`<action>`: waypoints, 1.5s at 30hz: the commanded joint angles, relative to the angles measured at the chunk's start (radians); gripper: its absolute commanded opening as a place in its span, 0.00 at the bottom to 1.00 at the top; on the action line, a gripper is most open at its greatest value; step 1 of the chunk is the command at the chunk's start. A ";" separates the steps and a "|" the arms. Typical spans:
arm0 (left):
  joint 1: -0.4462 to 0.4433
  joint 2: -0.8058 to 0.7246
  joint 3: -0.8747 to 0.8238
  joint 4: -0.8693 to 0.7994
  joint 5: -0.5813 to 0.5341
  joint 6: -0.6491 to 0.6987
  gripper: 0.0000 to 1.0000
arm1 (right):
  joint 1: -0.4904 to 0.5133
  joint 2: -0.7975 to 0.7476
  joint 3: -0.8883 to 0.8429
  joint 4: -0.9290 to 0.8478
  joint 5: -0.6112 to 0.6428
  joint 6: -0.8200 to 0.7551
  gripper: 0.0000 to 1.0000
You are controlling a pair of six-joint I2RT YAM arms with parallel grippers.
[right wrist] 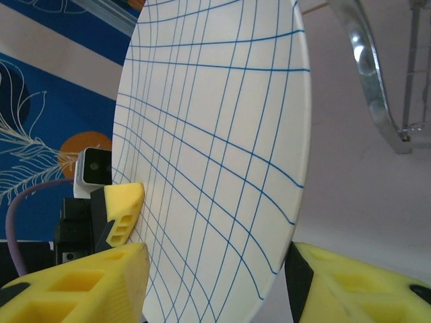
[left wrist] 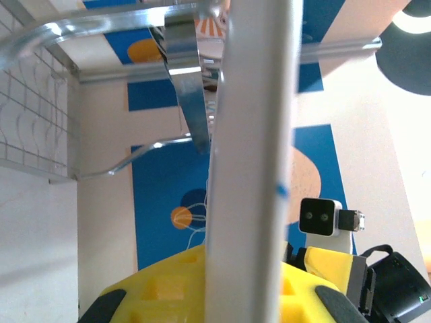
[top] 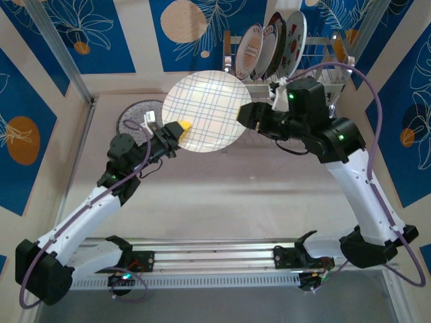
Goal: Unload the plates from the dish rack
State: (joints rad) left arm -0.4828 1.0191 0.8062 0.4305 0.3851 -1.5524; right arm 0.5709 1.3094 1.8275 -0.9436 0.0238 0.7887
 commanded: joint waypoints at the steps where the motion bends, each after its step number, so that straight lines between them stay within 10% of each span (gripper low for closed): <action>1: 0.031 -0.052 -0.023 0.080 -0.039 -0.028 0.07 | 0.034 0.032 0.059 0.028 0.040 -0.049 0.57; 30: 0.340 -0.073 -0.172 0.010 -0.206 0.052 0.08 | 0.248 -0.245 -0.452 0.762 0.161 -0.704 0.66; 45: 0.486 0.120 -0.263 0.148 -0.173 0.123 0.08 | 0.275 -0.180 -0.465 0.824 0.221 -0.838 0.76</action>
State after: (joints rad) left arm -0.0204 1.1187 0.5373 0.4393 0.1982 -1.4746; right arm 0.8387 1.1126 1.3399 -0.1616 0.2218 -0.0177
